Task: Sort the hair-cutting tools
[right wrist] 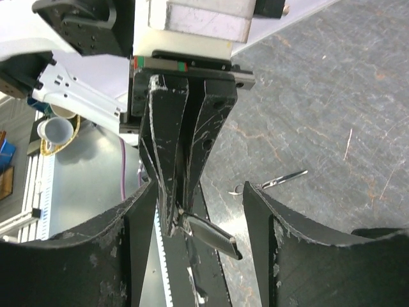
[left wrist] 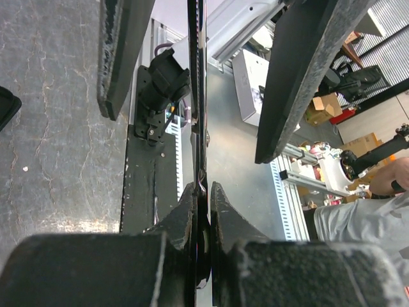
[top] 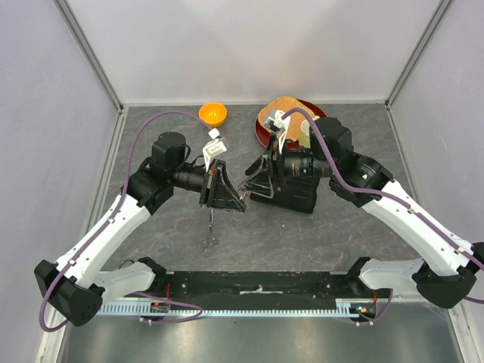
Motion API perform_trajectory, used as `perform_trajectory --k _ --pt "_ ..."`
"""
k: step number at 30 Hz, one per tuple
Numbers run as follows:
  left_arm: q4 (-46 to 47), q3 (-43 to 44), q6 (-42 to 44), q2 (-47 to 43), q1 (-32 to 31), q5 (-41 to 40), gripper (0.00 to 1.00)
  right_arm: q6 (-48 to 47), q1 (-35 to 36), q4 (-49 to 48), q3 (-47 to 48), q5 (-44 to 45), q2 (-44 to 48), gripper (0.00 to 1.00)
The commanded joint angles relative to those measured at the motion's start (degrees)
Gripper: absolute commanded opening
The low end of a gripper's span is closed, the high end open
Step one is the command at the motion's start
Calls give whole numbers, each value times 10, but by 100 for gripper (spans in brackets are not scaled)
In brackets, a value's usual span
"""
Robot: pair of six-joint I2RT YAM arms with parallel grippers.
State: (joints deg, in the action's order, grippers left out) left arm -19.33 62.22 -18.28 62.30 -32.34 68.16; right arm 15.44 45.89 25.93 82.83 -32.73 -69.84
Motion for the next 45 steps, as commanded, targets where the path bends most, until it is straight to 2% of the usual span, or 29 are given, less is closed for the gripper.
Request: perform_trajectory --k 1,5,8,11,13,14,16,18,19,20,21,22,24,25,28,30,32,34,38,39,42,45 --pt "-23 15 43 -12 -1 29 2 -52 0 44 15 -33 8 63" --pt "-32 19 54 -13 -1 36 2 -76 -1 56 6 -54 22 58" --pt "-42 20 69 -11 -1 49 2 -81 -1 59 4 -51 28 50" --pt "-64 23 89 -8 -1 44 2 -77 -1 58 8 -53 20 38" --pt "-101 37 118 -4 -1 34 2 -75 -1 59 13 -51 10 24" --pt "-105 41 121 -5 -1 31 3 -73 -1 57 15 -46 8 12" --pt "-106 42 127 -8 -1 24 6 -69 0 54 17 -44 1 0" --pt "-106 47 128 -8 -1 16 28 -59 -2 51 20 -30 -4 0" --pt "-107 48 128 -10 -1 6 44 -55 -3 47 20 -22 -5 0" --pt "-106 49 129 -10 -1 -3 79 -51 -4 41 19 -4 -1 0" --pt "-99 48 117 -16 -1 -16 94 -37 -5 33 16 6 3 0" --pt "-67 43 102 -20 -1 -57 100 -27 -5 9 13 15 9 0" --pt "-27 24 48 -40 -1 -107 100 13 -5 -13 15 69 31 0" --pt "22 15 23 -47 -1 -160 100 24 -5 -25 19 80 38 0" --pt "131 -43 -86 -86 0 -206 100 42 -5 -42 32 120 60 0" --pt "238 -84 -149 -105 0 -214 100 43 -5 -53 30 126 75 0" --pt "294 -102 -197 -110 0 -227 100 42 -5 -63 28 123 85 0" --pt "313 -101 -221 -105 0 -232 100 42 -4 -75 26 108 88 0" --pt "421 -111 -341 -92 0 -215 99 42 -5 -114 -3 93 111 0" --pt "471 -113 -364 -89 0 -211 99 43 -5 -131 -8 92 116 0" --pt "540 -119 -429 -84 0 -205 95 45 -5 -157 -24 86 132 0" --pt "581 -118 -471 -80 -1 -191 84 49 -5 -176 -34 89 141 0"
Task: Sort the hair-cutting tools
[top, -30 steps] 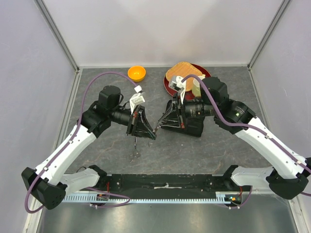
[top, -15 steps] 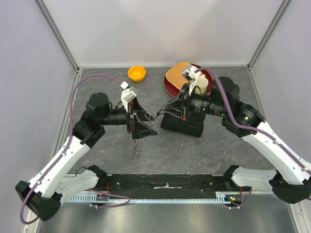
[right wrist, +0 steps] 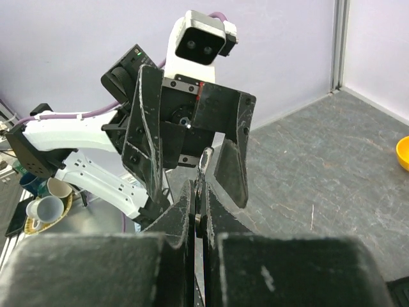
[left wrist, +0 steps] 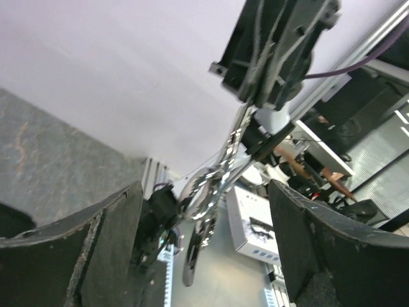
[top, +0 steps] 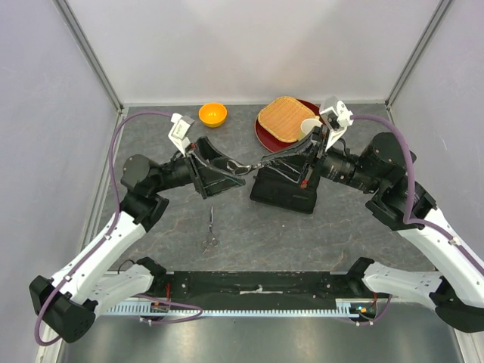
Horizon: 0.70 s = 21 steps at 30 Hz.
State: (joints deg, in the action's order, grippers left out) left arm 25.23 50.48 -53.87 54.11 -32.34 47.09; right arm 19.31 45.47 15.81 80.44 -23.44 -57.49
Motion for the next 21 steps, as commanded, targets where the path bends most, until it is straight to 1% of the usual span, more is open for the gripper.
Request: perform_trajectory --k 1,3,4,6,7,9,12,13,14,15,16,17,18,19,20,21 --pt "153 -2 -123 4 -1 27 78 12 0 -78 -14 -4 20 0" --pt "170 -3 -139 4 -1 41 71 19 -1 -96 -19 -6 22 0" --pt "169 -3 -142 3 -1 43 63 23 -1 -103 -26 -6 24 0" --pt "165 -3 -141 3 -1 45 56 30 -1 -123 -32 -17 25 0" --pt "163 -4 -142 4 -1 45 51 32 -1 -128 -38 -18 27 0" --pt "163 -4 -146 4 -1 45 49 33 0 -140 -43 -18 30 0" --pt "159 -2 -145 6 -1 40 37 34 -1 -145 -50 -25 30 0" --pt "156 0 -143 6 -1 40 20 36 -1 -144 -51 -26 28 0" --pt "152 1 -134 6 -1 40 9 38 -1 -142 -50 -26 27 0" --pt "139 2 -125 3 -1 39 2 39 -1 -130 -49 -21 25 0" --pt "119 10 -111 2 -1 36 2 38 -1 -118 -44 -14 21 5" --pt "62 15 -74 1 -1 34 2 34 -1 -103 -42 -2 20 13" --pt "29 22 -53 -1 0 25 2 30 -1 -73 -40 18 20 28" --pt "-9 39 -28 -3 0 17 2 29 0 -59 -39 64 23 54" --pt "-58 49 25 -4 0 6 2 29 -1 -44 -38 98 25 64" --pt "-146 60 52 -1 0 -23 2 29 -1 -12 -35 128 25 70"
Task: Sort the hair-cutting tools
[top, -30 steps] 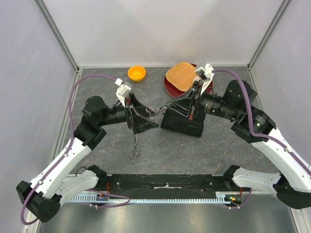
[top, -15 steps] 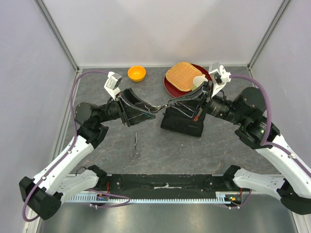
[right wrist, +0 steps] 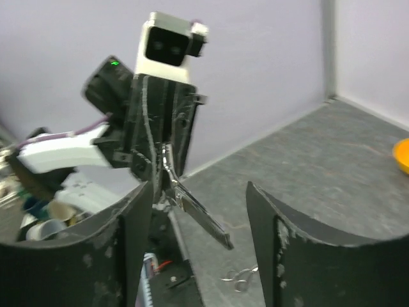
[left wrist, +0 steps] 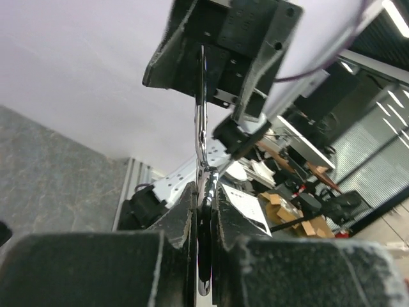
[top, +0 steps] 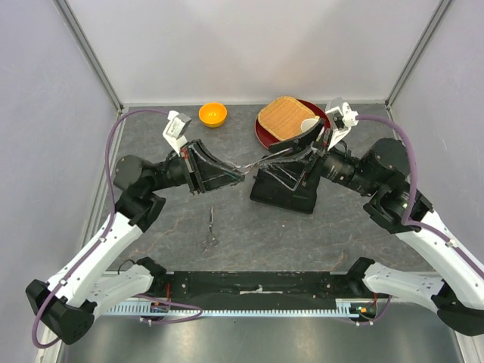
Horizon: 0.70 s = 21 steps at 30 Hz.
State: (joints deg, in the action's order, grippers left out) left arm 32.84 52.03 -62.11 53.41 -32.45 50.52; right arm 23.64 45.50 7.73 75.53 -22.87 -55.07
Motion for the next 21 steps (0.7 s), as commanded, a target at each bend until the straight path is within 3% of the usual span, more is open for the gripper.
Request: perform_trajectory --k 1,3,8,11,14,17,21 --pt "-273 69 161 13 3 -75 2 -12 -1 89 20 153 0 75" --pt "-405 94 222 27 7 -134 2 7 -1 162 35 273 -8 78" --pt "-542 135 290 95 21 -233 2 75 -3 292 42 564 -48 83" --pt "-551 117 291 120 29 -236 2 116 -18 331 4 614 -73 86" --pt "-554 96 291 151 38 -249 2 154 -62 332 -57 595 -95 87" --pt "-553 76 290 179 55 -252 2 157 -106 297 -124 498 -126 82" --pt "-550 60 291 199 81 -250 2 149 -125 159 -211 384 -158 60"
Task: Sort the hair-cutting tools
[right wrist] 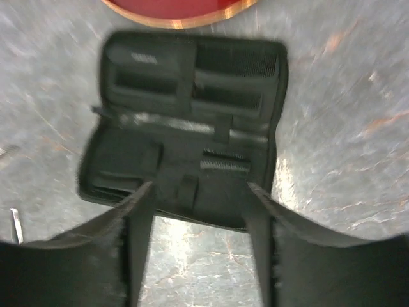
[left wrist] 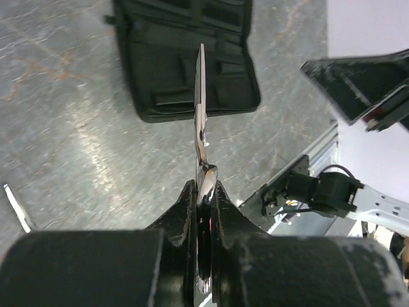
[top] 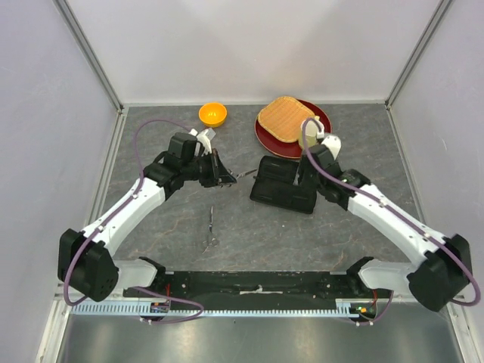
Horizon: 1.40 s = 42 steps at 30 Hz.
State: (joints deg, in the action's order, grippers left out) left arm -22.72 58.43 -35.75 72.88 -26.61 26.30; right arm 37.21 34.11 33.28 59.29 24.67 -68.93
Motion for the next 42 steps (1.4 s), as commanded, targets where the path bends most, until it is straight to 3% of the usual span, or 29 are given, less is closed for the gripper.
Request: perform_trajectory --k 1,7,10,14,24,30,42 --pt "6 -5 31 7 25 -8 2 13 -12 -107 -59 -108 -42 58" --pt "20 -17 38 24 34 24 2 11 -12 -158 -86 -147 -115 54" --pt "43 -23 31 50 38 80 2 20 -12 -160 -107 -171 -131 52" --pt "62 -17 22 92 40 145 2 34 -11 -140 -143 -183 -118 49" --pt "71 -27 14 142 40 204 2 83 -28 -93 -250 -146 -56 48" --pt "73 -40 14 170 39 239 2 82 -86 -84 -262 -106 -48 49" --pt "149 -51 -26 246 35 262 2 70 -103 -113 -261 -115 -77 50"
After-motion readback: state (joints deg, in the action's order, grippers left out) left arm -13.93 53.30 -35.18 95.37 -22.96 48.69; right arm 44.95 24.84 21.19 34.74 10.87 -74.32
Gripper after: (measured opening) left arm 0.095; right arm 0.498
